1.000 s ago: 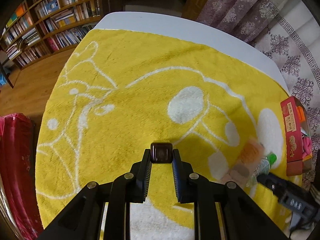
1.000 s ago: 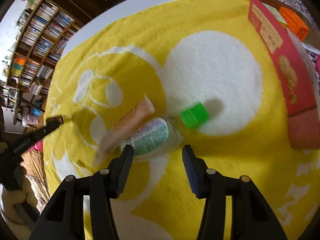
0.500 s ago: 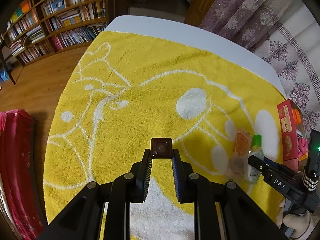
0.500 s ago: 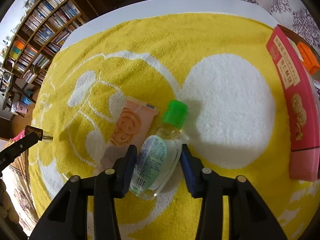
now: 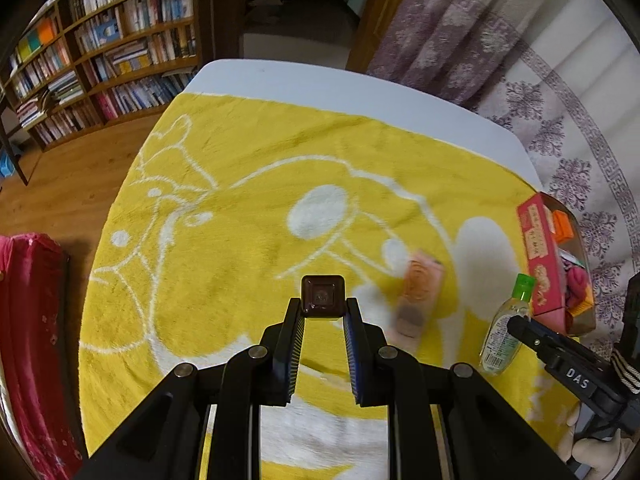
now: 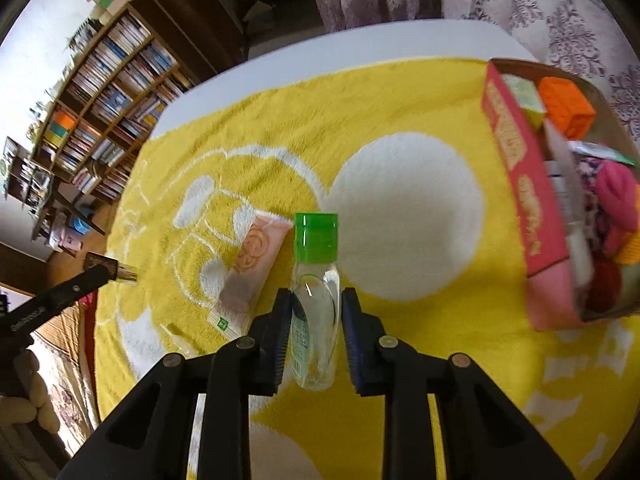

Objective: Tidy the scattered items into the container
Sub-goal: 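Carry both bottles into the pink box and open both grippers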

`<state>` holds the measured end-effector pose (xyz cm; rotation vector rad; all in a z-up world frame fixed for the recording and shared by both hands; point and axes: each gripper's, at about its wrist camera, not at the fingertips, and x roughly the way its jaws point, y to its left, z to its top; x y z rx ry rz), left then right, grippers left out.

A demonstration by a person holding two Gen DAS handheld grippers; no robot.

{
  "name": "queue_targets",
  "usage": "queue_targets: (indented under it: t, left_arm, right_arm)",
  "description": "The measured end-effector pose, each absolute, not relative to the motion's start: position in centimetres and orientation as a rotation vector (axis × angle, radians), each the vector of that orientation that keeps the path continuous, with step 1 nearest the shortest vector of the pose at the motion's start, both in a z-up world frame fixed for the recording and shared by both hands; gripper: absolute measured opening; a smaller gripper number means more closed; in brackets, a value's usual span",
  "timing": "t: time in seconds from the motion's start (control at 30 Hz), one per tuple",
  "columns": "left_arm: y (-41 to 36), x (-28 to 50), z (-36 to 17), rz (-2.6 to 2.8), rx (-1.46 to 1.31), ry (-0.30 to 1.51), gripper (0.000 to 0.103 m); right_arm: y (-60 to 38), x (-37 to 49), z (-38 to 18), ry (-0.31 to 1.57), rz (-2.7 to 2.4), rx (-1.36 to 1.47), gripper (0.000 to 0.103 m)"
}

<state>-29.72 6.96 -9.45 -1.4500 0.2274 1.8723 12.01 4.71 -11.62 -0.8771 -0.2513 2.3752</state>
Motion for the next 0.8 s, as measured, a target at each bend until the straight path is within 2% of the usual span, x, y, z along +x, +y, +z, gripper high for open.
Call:
queue_targets:
  t: [0.8]
  left_arm:
    - [22.0, -15.0, -1.0, 1.737, -1.24, 0.282, 0.021]
  right_arm:
    - [8.6, 29.6, 2.1, -0.289, 2.493, -0.5, 0.027]
